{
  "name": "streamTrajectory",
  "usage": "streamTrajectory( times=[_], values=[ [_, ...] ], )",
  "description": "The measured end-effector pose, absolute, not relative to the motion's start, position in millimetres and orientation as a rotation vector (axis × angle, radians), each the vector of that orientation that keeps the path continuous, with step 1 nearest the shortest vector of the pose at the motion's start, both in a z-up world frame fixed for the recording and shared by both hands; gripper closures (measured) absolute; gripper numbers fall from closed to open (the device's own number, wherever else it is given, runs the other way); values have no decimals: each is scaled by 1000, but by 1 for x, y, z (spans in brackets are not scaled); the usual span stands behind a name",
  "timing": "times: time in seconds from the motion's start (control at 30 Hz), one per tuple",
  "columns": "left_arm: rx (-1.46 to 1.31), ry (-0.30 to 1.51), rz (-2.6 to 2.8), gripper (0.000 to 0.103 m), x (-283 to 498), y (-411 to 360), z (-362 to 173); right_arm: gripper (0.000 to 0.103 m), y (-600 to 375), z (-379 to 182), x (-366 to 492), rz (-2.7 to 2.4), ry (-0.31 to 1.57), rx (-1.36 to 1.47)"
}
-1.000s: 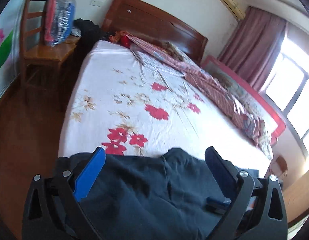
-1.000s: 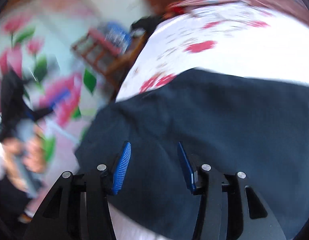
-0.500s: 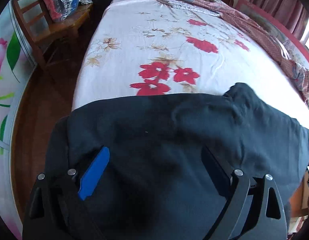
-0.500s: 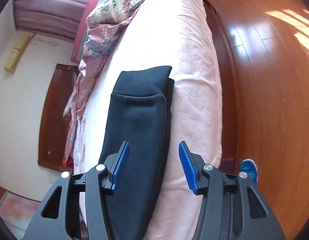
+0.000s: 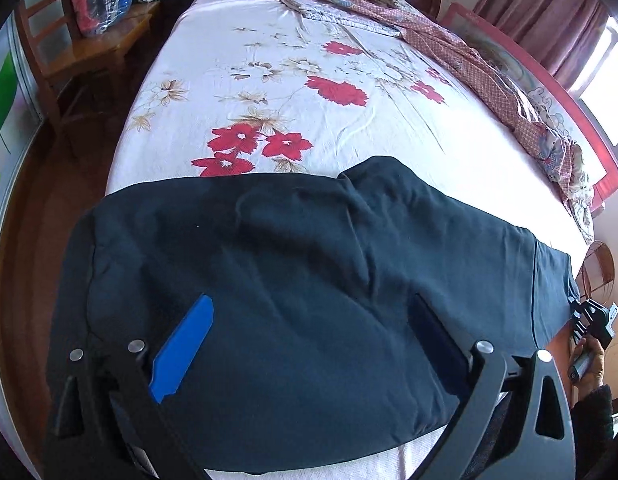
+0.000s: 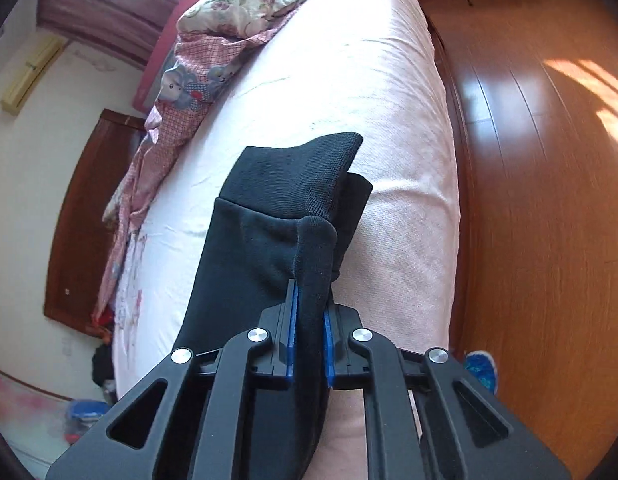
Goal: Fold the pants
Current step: 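Fold the held cuff with the right gripper over the pants bundle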
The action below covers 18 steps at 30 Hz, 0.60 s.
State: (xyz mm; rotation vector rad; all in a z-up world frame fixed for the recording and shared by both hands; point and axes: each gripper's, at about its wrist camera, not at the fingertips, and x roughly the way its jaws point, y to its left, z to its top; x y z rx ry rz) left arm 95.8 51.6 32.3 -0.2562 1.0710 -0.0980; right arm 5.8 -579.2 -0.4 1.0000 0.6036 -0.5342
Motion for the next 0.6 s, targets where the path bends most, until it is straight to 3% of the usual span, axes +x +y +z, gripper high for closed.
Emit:
streamTrajectory(
  times=[0.2,0.37,0.5,0.6],
  values=[
    [-319,993,-75,5,87,76,53,95,-499,87,47,-470,632,485],
    [-380,957,-31,4,74,104,61,95,-353,131,68,-300,630,-79],
    [-419,962,-3,3,59,124,54,95,-231,99,50,-145,648,-435],
    [-465,989,22,3,51,139,41,95,-158,26,34,-13,726,-699]
  ],
)
